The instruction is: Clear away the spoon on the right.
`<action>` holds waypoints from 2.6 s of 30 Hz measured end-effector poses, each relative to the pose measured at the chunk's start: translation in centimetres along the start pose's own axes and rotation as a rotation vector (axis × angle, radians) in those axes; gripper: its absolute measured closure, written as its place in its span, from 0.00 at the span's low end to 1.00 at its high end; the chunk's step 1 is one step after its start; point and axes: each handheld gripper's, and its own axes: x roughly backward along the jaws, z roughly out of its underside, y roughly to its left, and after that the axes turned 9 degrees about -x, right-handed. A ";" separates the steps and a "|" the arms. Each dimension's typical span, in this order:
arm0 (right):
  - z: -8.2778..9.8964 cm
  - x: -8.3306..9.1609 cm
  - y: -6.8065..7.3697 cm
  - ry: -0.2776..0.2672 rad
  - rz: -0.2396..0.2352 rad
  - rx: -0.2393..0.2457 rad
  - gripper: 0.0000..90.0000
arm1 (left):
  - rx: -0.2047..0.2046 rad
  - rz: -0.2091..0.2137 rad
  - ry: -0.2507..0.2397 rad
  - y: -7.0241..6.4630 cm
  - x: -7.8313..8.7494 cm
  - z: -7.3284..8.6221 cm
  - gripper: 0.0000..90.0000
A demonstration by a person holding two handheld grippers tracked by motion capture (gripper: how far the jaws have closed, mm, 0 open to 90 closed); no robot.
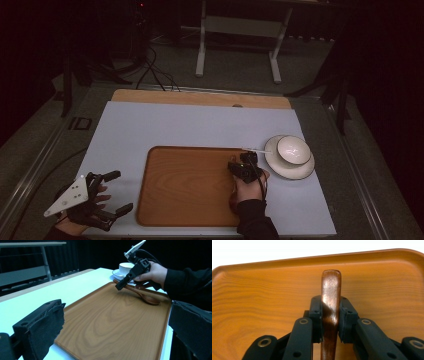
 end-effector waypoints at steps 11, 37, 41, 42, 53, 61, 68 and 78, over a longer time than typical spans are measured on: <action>0.1 -0.9 -0.6 0.013 0.030 -0.002 0.83 | 0.000 0.003 0.001 0.0 0.0 0.0 0.00; -1.5 1.4 0.2 0.034 -0.078 0.055 0.50 | -0.002 0.002 0.004 -0.1 0.0 0.0 0.00; -1.6 2.2 0.2 0.012 -0.099 0.070 0.41 | -0.002 0.001 0.004 -0.1 0.0 0.0 0.00; -1.7 2.4 0.2 0.006 -0.106 0.070 0.38 | -0.002 0.001 0.005 -0.1 0.0 0.0 0.00; -2.7 4.2 0.0 -0.048 -0.168 0.181 0.20 | 0.002 0.007 0.005 0.0 -0.1 0.0 0.00; -3.3 6.2 -0.2 -0.062 -0.197 0.252 0.19 | 0.005 0.008 0.006 0.0 -0.2 0.0 0.00; -3.1 7.5 -1.0 -0.082 -0.236 0.318 0.20 | 0.007 0.007 0.007 0.0 -0.2 0.1 0.00; -2.3 8.6 -3.0 -0.086 -0.233 0.338 0.21 | 0.008 0.008 0.009 0.0 -0.2 0.1 0.00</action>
